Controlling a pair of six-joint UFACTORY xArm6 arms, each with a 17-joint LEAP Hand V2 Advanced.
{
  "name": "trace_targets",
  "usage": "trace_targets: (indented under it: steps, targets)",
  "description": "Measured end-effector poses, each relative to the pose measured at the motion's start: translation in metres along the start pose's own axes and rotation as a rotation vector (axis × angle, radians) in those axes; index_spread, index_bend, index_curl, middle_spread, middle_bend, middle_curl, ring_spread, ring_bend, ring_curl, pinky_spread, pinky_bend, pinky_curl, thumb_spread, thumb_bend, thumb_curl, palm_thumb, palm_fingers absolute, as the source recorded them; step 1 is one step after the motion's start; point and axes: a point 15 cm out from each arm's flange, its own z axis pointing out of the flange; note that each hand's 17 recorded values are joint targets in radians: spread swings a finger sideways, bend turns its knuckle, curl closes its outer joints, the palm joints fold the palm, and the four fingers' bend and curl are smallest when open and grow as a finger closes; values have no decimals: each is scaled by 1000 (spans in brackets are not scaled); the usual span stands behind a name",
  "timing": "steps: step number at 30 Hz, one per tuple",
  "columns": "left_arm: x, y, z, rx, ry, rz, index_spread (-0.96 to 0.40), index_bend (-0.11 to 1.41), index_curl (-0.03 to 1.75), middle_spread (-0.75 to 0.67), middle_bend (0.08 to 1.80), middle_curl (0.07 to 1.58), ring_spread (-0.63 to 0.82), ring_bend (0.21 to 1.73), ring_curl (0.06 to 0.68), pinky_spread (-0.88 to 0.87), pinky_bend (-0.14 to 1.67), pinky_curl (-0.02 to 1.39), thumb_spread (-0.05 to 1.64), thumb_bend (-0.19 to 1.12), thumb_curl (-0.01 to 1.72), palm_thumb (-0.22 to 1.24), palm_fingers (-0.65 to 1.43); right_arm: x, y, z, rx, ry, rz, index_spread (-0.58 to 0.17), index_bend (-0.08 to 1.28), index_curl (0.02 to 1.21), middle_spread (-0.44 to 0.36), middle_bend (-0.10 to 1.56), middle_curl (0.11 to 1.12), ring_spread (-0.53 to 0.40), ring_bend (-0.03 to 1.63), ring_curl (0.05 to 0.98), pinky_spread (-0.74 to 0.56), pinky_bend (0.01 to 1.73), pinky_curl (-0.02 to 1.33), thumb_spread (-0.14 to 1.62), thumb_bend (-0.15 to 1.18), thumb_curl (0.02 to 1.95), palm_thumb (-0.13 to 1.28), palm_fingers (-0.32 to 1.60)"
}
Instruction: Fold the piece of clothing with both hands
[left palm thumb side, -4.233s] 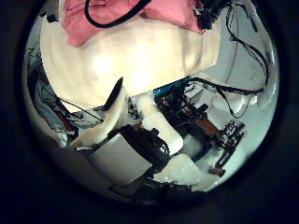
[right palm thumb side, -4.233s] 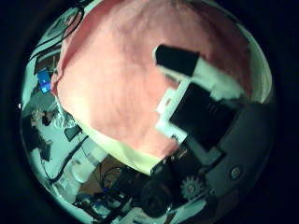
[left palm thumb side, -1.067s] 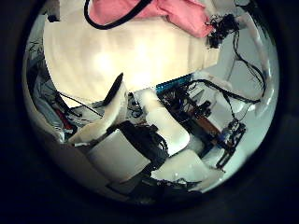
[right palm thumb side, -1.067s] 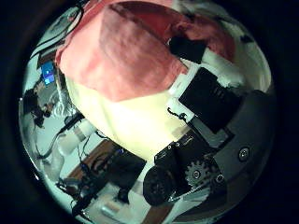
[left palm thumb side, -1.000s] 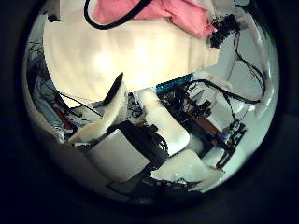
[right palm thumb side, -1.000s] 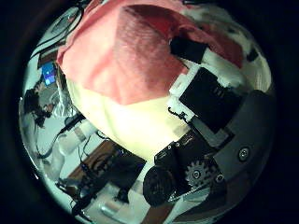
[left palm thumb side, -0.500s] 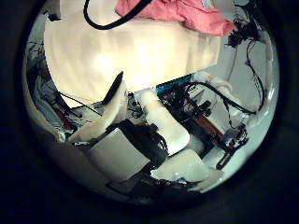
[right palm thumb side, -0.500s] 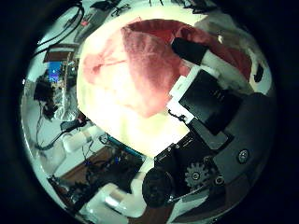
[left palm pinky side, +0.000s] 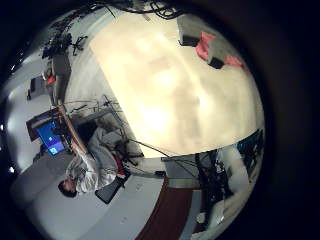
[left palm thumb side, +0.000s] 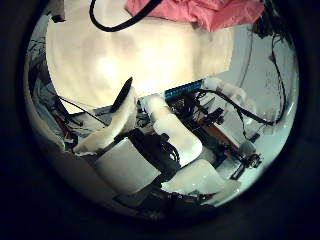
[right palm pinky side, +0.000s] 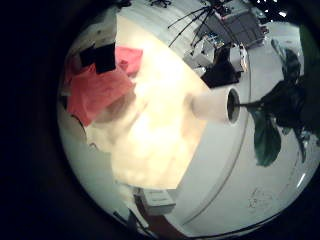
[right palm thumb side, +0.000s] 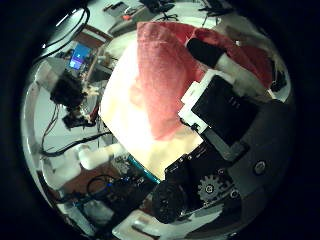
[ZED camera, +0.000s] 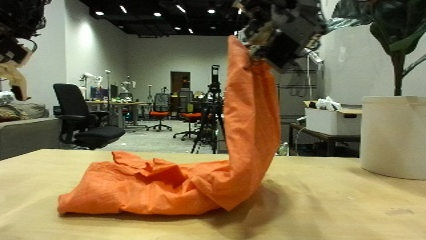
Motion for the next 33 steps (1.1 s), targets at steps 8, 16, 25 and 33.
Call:
trace_targets:
  steps: [8, 16, 25, 33]
  targets:
    - [-6, 11, -2, 16, 7, -33, -33, 143, 303, -169, 415, 475, -118, 693, 259, -59, 424, 361, 1086, -22, 300, 474, 324, -126, -57, 76, -38, -90, -176, -243, 1077, 853, -110, 1333, 742, -198, 1374, 658, -257, 1257, 730, 961, -3, 856, 1171, 1158]
    - [-6, 18, 4, 12, 17, -45, -22, 154, 293, -183, 443, 488, -129, 720, 264, -81, 460, 367, 1087, -22, 299, 474, 313, -175, -97, 128, 32, -173, -189, -254, 1008, 832, -120, 1271, 706, -215, 1344, 626, -329, 1182, 696, 1061, -73, 801, 895, 1087]
    - [0, 24, 10, 9, 22, -44, -19, 160, 296, -187, 459, 499, -133, 740, 267, -86, 474, 366, 1086, -22, 301, 471, 303, -129, -109, 99, 120, -264, -101, -329, 529, 677, -125, 944, 603, -242, 1188, 553, -332, 970, 602, 1278, -13, 643, 826, 170]
    - [8, 25, 10, 14, 17, -33, -19, 163, 302, -177, 462, 503, -133, 749, 267, -87, 484, 364, 1082, -21, 306, 476, 297, -80, -96, 26, 230, -327, -31, -345, 477, 562, -46, 775, 517, -109, 992, 445, 127, 851, 501, 1345, -11, 560, 795, 122]
